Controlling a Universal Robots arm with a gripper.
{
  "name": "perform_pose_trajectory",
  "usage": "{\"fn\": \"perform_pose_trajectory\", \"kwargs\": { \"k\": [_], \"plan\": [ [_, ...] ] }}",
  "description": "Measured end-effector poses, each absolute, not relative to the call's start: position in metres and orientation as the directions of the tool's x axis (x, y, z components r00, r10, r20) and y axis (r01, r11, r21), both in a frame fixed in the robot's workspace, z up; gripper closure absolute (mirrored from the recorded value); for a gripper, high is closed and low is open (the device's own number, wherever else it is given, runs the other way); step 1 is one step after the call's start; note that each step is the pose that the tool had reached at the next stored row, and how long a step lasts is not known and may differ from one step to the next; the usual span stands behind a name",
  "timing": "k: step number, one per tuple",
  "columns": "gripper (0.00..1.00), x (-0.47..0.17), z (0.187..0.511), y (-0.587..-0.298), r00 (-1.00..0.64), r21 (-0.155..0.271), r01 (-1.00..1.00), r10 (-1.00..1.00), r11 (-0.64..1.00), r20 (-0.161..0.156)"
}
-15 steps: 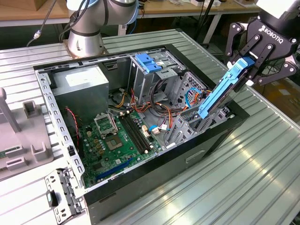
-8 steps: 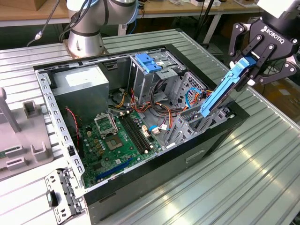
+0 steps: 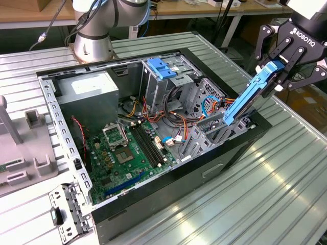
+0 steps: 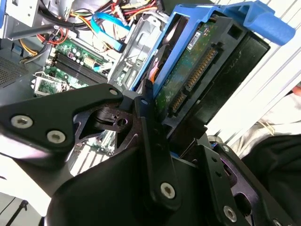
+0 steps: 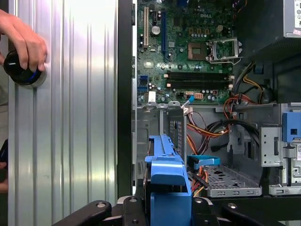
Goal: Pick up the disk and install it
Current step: 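Pick up the disk, then insert the disk into the insertion slot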
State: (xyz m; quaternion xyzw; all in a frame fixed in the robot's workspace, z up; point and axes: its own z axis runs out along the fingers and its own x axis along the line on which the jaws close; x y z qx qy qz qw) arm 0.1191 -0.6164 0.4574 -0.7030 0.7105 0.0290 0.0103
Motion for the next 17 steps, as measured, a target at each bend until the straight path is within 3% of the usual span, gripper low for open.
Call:
{"fn": "perform_pose_trajectory", "kwargs": {
  "k": [17],
  "plan": [
    [0.64,0.1228,0.4571,-0.6164,-0.011,0.027,-1.0,-0.998,0.01,-0.056]
  ]
}}
